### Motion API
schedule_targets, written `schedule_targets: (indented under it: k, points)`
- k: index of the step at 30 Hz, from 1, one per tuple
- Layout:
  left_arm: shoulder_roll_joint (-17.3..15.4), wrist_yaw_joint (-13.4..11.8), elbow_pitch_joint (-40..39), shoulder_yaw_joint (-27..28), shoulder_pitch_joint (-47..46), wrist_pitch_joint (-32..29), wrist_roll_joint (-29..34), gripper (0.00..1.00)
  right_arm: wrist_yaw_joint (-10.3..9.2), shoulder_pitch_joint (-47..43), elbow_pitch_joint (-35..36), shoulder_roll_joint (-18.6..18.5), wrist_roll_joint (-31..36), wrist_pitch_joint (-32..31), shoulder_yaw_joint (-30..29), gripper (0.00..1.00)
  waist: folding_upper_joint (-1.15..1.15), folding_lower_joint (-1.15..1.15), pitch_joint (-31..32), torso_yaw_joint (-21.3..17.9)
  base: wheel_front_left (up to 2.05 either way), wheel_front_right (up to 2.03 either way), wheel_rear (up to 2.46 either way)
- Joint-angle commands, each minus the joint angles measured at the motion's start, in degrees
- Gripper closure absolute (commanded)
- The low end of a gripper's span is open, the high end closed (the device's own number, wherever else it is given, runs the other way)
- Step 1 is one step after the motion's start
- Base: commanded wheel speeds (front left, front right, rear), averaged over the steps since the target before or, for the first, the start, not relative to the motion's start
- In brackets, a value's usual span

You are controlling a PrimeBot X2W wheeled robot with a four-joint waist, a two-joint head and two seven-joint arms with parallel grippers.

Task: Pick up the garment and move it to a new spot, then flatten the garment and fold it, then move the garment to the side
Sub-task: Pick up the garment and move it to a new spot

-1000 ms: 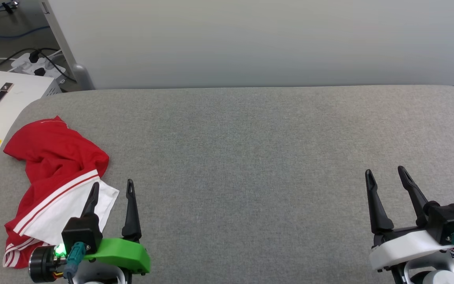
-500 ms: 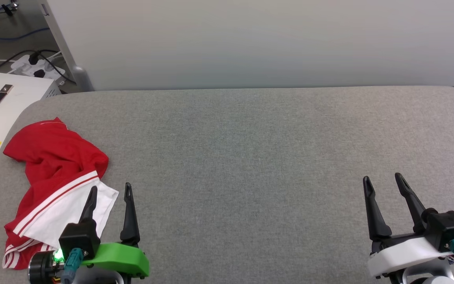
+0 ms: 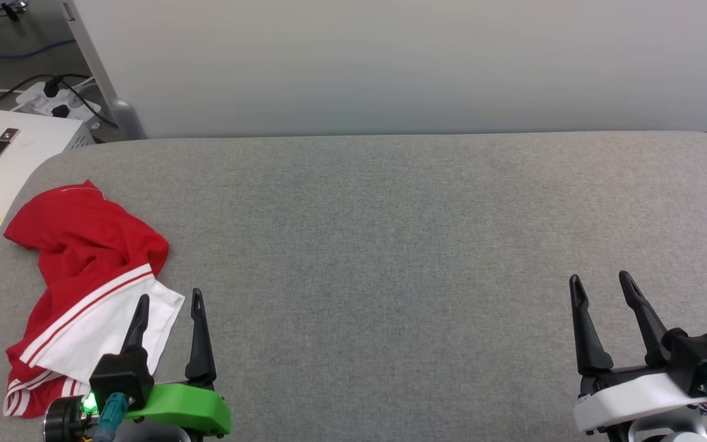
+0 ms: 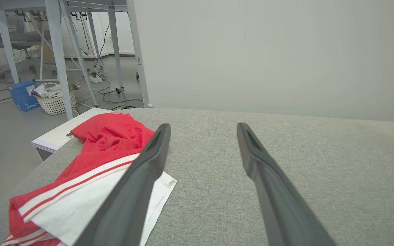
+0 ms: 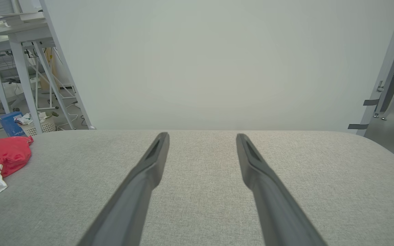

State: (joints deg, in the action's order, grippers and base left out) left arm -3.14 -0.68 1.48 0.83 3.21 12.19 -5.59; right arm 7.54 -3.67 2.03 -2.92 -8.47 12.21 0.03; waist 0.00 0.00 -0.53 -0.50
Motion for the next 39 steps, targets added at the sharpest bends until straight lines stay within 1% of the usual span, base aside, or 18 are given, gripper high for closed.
schedule_targets:
  k: [1, 7, 11, 18, 29, 39]
  points:
    - [0.22, -0.05, 0.24, 0.28, 0.73, 0.65, -0.36, 0.0, -0.05, -0.93, -0.19, 0.03, -0.4, 0.66, -0.05, 0.0, 0.0, 0.0, -0.06, 0.11, 0.0, 0.0, 0.0]
    - [0.23, -0.03, 0.55, 0.6, 0.53, 1.37, -0.6, 0.0, -0.05, -1.24, -0.39, 0.03, -0.63, 1.36, 0.26, 0.0, 0.0, 0.0, -0.34, 1.44, 0.0, 0.0, 0.0]
    - [0.24, -0.17, 0.79, 1.04, 0.21, 1.84, -0.94, 0.0, -0.05, -1.07, -0.36, 0.04, -0.67, 1.83, 0.72, 0.0, 0.0, 0.0, -0.87, 3.17, 0.0, 0.0, 0.0]
    - [0.26, -0.44, 1.27, 1.3, -0.18, 2.68, -2.46, 0.0, -0.05, -1.02, 0.05, 0.04, -0.47, 2.66, 1.61, 0.0, 0.0, 0.0, -1.76, 8.23, 0.0, 0.0, 0.0]
    - [0.26, -0.69, 1.81, 2.71, -0.93, 2.81, -4.47, 0.0, -0.05, 0.22, 0.18, 0.04, 2.06, 2.79, 3.97, 0.0, 0.0, 0.0, -3.17, 16.75, 0.0, 0.0, 0.0]
    - [0.26, -0.02, 2.74, 4.75, -1.28, 2.81, -5.42, 0.0, -0.05, 0.75, -0.02, 0.04, 2.91, 2.79, 5.59, 0.0, 0.0, 0.0, -3.74, 22.48, 0.0, 0.0, 0.0]
